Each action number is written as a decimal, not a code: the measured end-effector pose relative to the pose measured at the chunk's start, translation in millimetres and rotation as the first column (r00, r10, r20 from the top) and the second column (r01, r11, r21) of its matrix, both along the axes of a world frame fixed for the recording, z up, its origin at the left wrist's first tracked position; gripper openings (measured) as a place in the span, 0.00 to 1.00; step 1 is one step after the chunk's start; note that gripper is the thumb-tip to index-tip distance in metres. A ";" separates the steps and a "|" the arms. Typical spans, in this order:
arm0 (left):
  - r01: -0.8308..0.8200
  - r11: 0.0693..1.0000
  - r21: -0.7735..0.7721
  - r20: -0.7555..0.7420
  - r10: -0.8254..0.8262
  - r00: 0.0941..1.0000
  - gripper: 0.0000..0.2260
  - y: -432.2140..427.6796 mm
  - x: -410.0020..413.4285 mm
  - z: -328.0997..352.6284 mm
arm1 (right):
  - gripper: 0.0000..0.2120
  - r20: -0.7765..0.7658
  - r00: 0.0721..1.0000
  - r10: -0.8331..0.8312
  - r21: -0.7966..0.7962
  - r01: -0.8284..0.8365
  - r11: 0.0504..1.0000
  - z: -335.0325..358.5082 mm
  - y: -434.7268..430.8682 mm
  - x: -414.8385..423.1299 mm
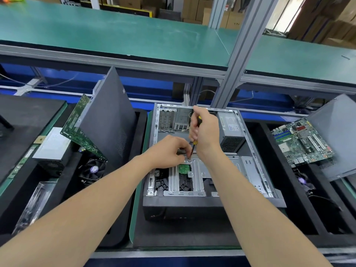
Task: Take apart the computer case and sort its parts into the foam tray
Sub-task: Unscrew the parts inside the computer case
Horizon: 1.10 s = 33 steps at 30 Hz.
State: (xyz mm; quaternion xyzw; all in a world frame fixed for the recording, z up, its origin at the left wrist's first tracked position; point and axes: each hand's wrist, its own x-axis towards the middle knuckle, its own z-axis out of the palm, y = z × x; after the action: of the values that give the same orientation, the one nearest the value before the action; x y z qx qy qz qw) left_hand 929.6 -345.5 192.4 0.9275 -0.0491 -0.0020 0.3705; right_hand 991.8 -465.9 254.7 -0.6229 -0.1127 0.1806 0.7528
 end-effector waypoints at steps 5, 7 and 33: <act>0.017 0.998 0.053 0.001 -0.017 1.000 0.04 0.0 0.2 -1.0 | 0.23 -0.064 0.980 0.190 0.102 -0.183 0.978 1.7 -8.4 13.7; 0.026 0.998 0.058 0.000 -0.026 1.000 0.05 -0.3 0.6 -0.4 | 0.23 -0.067 0.972 0.223 0.119 -0.214 0.970 1.3 -9.4 16.5; 0.035 0.998 0.061 0.028 -0.037 0.999 0.10 -1.2 0.5 -0.7 | 0.20 -0.013 0.972 0.233 0.140 -0.229 0.963 3.4 -15.1 18.0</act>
State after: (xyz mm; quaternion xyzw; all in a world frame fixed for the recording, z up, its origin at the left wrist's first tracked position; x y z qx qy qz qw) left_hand 930.1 -346.7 191.8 0.9372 -0.0712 0.0034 0.3413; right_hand 1009.8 -481.0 258.2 -0.5493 -0.1859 0.2680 0.7693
